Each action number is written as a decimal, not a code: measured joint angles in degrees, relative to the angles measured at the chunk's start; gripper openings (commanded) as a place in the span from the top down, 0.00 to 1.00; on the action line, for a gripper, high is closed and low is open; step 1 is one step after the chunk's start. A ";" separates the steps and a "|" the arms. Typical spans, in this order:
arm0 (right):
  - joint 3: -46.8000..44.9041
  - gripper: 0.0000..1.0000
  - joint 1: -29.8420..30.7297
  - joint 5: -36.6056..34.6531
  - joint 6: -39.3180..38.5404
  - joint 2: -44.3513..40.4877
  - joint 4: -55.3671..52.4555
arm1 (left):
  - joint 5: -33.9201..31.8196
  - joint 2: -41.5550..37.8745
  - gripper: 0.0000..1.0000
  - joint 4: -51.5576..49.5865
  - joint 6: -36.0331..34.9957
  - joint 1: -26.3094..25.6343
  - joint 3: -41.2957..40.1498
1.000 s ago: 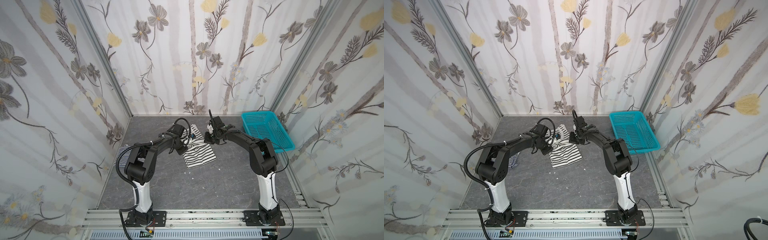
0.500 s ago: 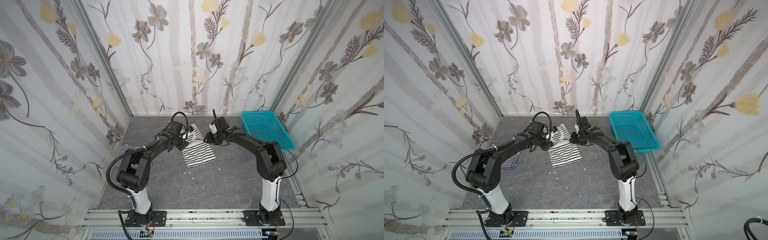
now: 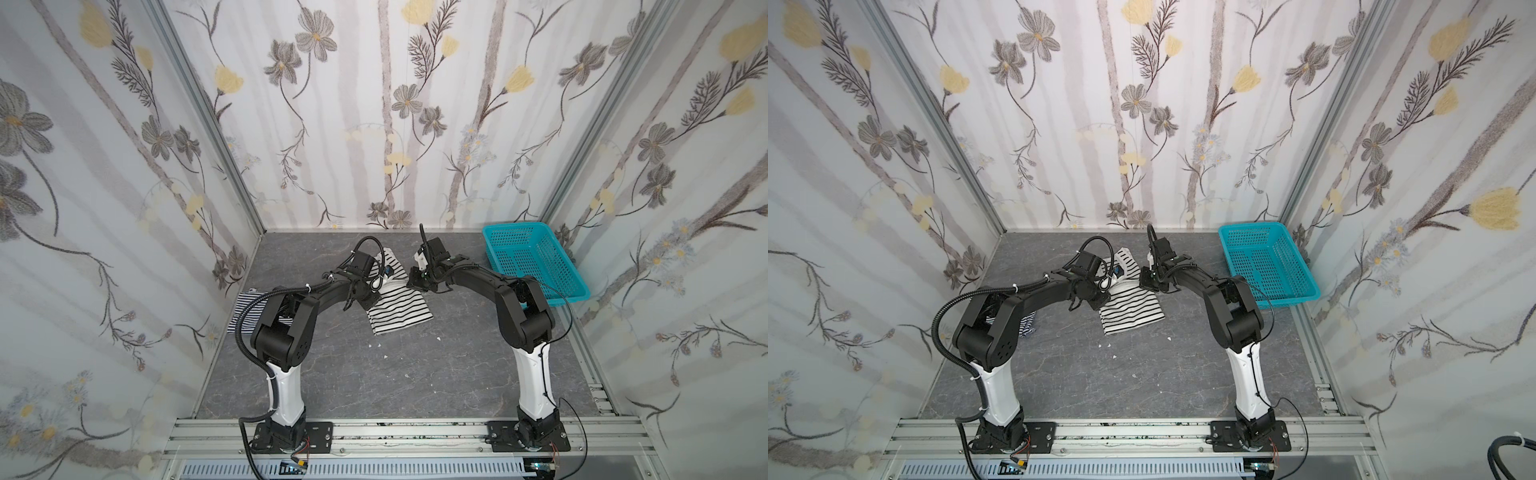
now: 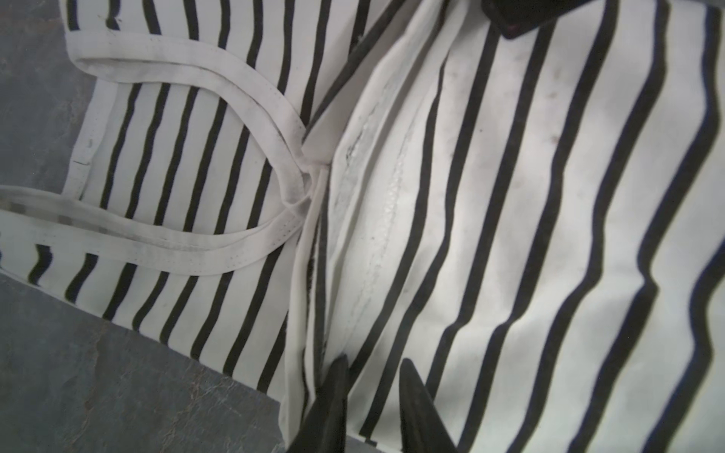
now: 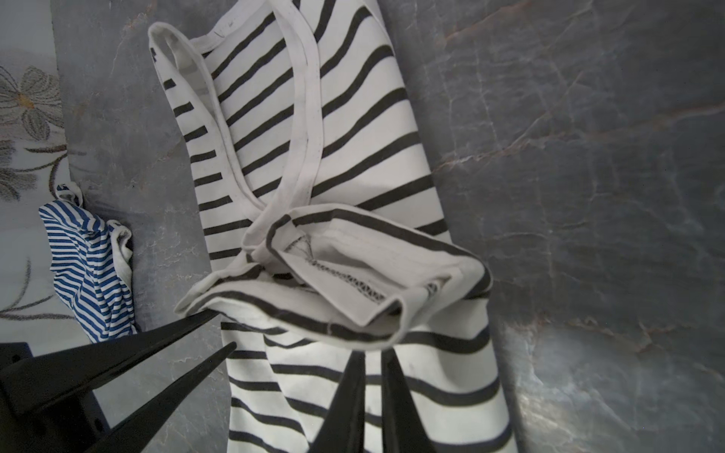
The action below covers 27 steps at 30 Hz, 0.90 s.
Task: Fold and stack tank tops
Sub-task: Smooth out the tank top at the center of the table.
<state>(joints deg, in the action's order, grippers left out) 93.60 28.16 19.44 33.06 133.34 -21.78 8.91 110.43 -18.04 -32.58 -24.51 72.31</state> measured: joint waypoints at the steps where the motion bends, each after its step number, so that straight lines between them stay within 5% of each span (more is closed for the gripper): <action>1: 0.68 0.87 -0.09 0.13 0.11 0.52 0.07 | -0.17 0.09 0.72 0.28 0.00 0.22 0.20; 16: 8.00 0.84 -1.03 1.84 2.69 7.82 0.76 | -1.64 5.60 0.71 2.43 -0.02 2.32 3.76; 23: 9.03 0.64 -1.68 4.22 3.52 9.60 2.29 | -4.46 7.28 0.72 5.66 1.31 2.97 4.44; 27: 9.03 0.60 -1.95 4.33 3.52 9.38 2.62 | -7.37 7.85 0.62 8.74 1.27 2.54 3.91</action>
<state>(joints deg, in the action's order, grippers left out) 102.63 26.22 23.77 36.58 142.71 -19.16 1.54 118.28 -9.30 -31.31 -21.98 76.23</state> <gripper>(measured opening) 0.392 0.317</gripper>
